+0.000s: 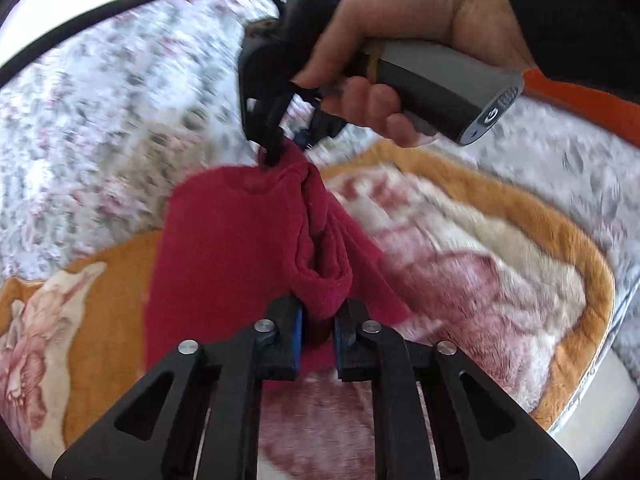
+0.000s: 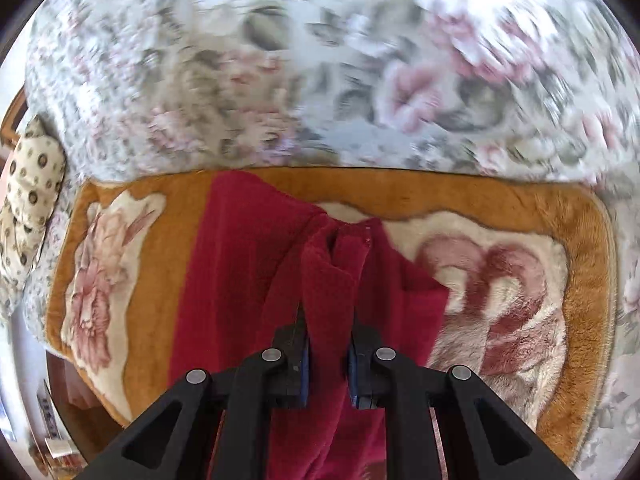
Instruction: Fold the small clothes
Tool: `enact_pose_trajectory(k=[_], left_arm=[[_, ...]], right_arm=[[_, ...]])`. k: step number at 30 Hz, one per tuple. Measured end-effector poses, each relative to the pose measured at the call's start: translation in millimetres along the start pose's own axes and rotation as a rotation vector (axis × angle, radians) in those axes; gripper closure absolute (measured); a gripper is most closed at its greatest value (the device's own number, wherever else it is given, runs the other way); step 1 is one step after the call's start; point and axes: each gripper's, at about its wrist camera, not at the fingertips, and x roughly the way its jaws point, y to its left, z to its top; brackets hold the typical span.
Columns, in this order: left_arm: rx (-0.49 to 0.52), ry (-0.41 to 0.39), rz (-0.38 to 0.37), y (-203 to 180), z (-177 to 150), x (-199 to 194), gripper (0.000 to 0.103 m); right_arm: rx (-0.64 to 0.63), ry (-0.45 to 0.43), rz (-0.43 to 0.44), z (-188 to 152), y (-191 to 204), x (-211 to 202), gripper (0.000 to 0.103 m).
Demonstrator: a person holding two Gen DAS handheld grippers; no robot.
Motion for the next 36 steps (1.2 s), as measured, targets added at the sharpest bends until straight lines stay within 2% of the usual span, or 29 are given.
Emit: enact_pose_trajectory(k=[2,4,6,8,10,13,15,17,19,20,22,25,28,32,34,36], left_arm=[[-0.001,0.058,-0.062,-1,-6,10,0.082],[-0.015,0.098,-0.144,-2,-15,10,0.073],[-0.017,0.107,-0.192,4,-24,-1,0.071],[-0.036,0.116,-0.250,15,-34,-17,0.071],[-0.078,0.111,-0.256,31,-46,-35,0.071],[-0.173,0.079,-0.216,65,-60,-56,0.071],[-0.258,0.049,-0.168,93,-62,-59,0.071],[-0.367,0.036,-0.183,116,-60,-54,0.071],[-0.449,0.032,-0.249,131,-55,-42,0.071],[-0.494,0.025,-0.298,136,-50,-31,0.071],[-0.575,0.064,-0.329,143,-48,-12,0.071],[-0.649,0.143,-0.343,142,-55,14,0.072],[-0.637,0.125,-0.325,137,-58,13,0.072],[-0.591,0.119,-0.296,134,-53,12,0.072],[-0.576,0.094,-0.276,140,-37,9,0.072],[-0.578,0.054,-0.297,151,-10,16,0.072]], right_arm=[[-0.021,-0.035,-0.047,-4,-4,12,0.088],[0.008,-0.073,-0.046,-10,-11,20,0.086],[0.072,-0.145,-0.016,-13,-21,12,0.086],[0.135,-0.262,0.003,-20,-31,-9,0.086],[0.129,-0.352,-0.007,-32,-32,-34,0.083],[-0.077,-0.455,-0.003,-67,-7,-66,0.083],[-0.211,-0.489,0.052,-93,8,-75,0.083],[-0.369,-0.489,0.094,-124,29,-72,0.083],[-0.520,-0.452,0.127,-149,49,-60,0.083],[-0.566,-0.436,0.117,-156,57,-53,0.083],[-0.630,-0.414,0.045,-166,66,-32,0.083],[-0.620,-0.392,-0.057,-170,50,-1,0.083],[-0.633,-0.442,-0.009,-180,29,7,0.083],[-0.616,-0.442,0.034,-174,22,11,0.083],[-0.606,-0.455,0.050,-175,19,11,0.083],[-0.597,-0.459,0.066,-175,17,10,0.083]])
